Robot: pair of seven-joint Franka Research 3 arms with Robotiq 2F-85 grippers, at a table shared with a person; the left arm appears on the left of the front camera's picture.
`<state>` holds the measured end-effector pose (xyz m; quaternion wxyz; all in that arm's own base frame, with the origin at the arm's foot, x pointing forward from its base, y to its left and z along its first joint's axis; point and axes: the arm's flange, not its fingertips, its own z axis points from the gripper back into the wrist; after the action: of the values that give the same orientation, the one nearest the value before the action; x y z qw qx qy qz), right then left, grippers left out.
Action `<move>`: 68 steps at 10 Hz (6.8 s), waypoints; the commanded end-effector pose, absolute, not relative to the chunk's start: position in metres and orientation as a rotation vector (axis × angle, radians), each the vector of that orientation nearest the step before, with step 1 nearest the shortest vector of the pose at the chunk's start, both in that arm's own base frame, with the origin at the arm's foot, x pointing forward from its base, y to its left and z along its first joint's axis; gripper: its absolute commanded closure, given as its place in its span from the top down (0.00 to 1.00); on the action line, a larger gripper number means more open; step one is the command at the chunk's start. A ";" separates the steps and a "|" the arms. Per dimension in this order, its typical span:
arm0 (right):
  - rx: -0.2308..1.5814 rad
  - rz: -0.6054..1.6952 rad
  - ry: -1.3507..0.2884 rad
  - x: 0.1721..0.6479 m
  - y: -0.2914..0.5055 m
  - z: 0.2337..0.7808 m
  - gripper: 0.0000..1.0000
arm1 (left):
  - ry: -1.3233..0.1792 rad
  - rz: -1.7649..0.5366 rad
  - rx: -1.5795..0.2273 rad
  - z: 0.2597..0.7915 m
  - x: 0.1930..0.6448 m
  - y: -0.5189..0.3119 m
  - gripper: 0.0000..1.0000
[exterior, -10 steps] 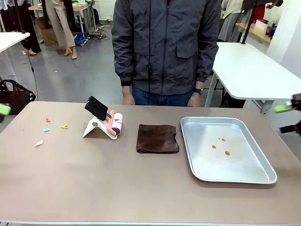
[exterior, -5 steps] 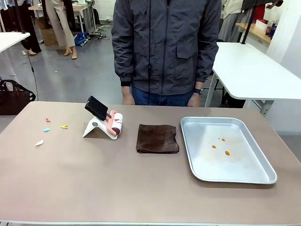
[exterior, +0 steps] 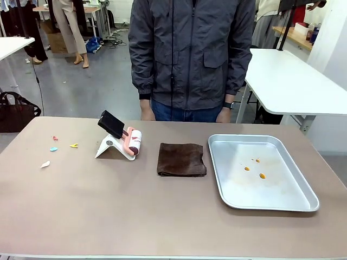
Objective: Clean the surface of the table.
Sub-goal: Hold the Lint Roller with your left hand and the towel with your right hand.
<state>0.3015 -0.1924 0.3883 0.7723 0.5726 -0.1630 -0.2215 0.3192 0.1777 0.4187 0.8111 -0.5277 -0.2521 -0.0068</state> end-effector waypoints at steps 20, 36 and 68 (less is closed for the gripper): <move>0.651 -0.087 -0.201 0.396 0.213 0.397 1.00 | -0.207 -0.046 -0.702 0.470 0.476 -0.012 1.00; 0.338 -0.101 -0.050 0.499 0.280 0.396 1.00 | 0.068 0.001 -0.673 0.411 0.578 -0.071 1.00; 0.013 -0.183 0.079 0.523 0.326 0.297 0.40 | -0.077 -0.058 -0.848 0.382 0.556 -0.057 0.41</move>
<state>0.5264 0.3303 0.3023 0.9950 -0.0078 0.0413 -0.0908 0.5594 -0.0599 0.3814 0.9165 -0.3988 -0.0228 -0.0203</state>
